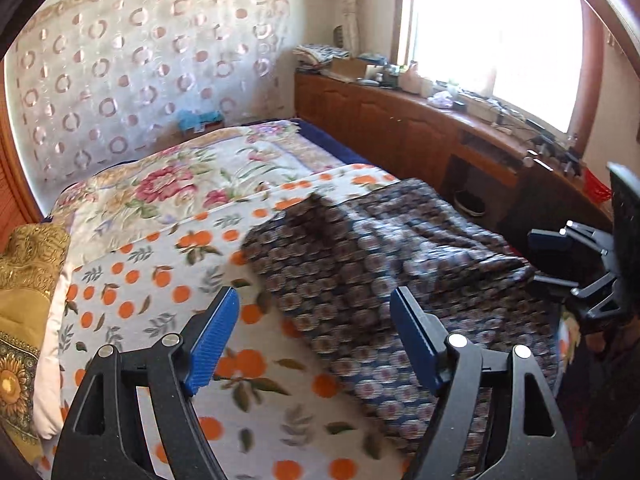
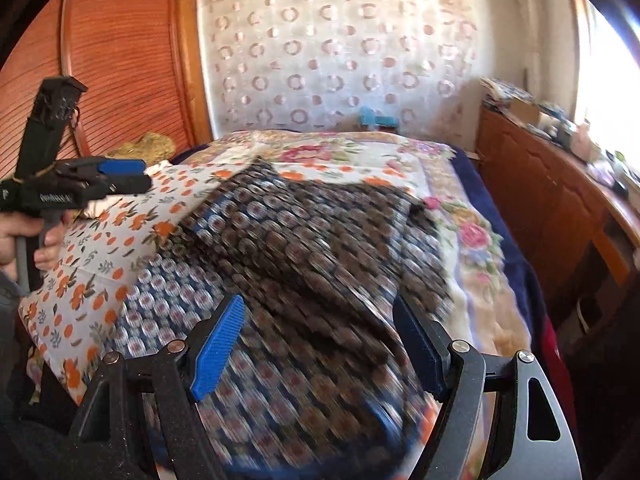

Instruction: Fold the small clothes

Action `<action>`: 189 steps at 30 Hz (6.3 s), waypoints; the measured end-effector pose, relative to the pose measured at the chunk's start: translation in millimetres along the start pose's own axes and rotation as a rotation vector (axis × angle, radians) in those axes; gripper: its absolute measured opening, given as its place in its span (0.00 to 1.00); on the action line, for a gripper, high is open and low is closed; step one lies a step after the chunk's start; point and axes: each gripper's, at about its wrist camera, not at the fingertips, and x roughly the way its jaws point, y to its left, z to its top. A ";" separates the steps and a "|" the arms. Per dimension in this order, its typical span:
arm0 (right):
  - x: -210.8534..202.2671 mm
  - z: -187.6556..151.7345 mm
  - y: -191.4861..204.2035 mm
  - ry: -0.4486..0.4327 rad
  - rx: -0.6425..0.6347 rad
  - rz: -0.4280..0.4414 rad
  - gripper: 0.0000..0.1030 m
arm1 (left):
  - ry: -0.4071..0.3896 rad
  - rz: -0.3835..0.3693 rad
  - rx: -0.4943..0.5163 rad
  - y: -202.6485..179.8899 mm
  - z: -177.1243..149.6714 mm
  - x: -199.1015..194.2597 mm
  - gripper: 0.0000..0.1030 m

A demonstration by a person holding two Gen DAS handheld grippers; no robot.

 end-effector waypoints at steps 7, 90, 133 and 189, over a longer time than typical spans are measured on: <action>52.9 40.6 26.4 0.050 -0.074 0.053 0.76 | 0.011 0.056 0.014 38.2 -12.3 23.8 0.76; 29.1 11.5 -131.9 0.229 0.059 -0.040 0.02 | 0.098 -0.095 -0.014 -33.8 -53.0 17.0 0.76; -47.4 -66.2 -90.4 0.182 0.139 -0.065 0.48 | 0.197 -0.148 -0.044 -89.2 -132.2 -27.9 0.46; 27.9 87.7 -140.8 0.008 0.144 0.027 0.05 | -0.047 -0.155 -0.154 4.2 46.4 12.9 0.04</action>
